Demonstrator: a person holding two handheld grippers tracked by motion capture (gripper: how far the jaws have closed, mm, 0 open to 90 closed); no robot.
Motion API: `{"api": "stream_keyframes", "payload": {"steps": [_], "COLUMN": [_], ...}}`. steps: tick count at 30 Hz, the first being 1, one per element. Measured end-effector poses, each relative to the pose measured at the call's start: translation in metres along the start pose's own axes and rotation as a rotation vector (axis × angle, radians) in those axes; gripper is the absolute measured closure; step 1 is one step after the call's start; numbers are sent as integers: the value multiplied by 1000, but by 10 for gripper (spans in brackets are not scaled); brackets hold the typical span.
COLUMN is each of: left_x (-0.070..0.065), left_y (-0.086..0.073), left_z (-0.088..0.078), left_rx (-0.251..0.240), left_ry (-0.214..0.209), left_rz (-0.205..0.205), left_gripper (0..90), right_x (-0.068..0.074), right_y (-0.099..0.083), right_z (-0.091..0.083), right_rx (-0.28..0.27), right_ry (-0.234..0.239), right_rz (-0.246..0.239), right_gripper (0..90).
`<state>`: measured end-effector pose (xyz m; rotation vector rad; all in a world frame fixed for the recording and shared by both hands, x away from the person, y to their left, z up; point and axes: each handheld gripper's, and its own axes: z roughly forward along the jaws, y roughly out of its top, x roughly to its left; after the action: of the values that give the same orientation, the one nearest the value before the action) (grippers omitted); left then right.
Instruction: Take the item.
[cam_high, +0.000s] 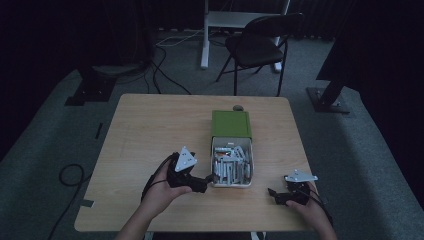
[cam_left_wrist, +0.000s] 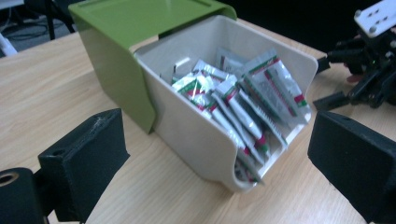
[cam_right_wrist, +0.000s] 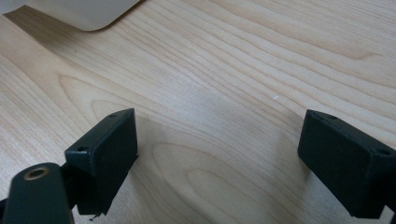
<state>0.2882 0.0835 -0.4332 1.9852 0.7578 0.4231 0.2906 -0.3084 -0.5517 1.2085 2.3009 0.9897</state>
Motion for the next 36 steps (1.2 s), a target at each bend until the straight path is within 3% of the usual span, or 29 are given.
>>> {"api": "stream_keyframes", "payload": {"steps": [4,14,29,36], "left_x": [-9,-27,-44,-50], "left_y": [3,6,8,5], "left_z": [6,24,49,68], "left_rx": [4,4,16,34], "left_ry": [-29,-78,-110,-113], "left_rz": [26,42,67,90], "left_gripper": [49,57,58,71], "right_x": [0,0,0,0], "right_y": [0,0,0,0], "right_z": [0,0,0,0], "right_rx": [0,0,0,1], "right_ry": [0,0,-1,0], "right_rz": [1,-1,-1,-1], "right_gripper": [116,116,116,117]}}
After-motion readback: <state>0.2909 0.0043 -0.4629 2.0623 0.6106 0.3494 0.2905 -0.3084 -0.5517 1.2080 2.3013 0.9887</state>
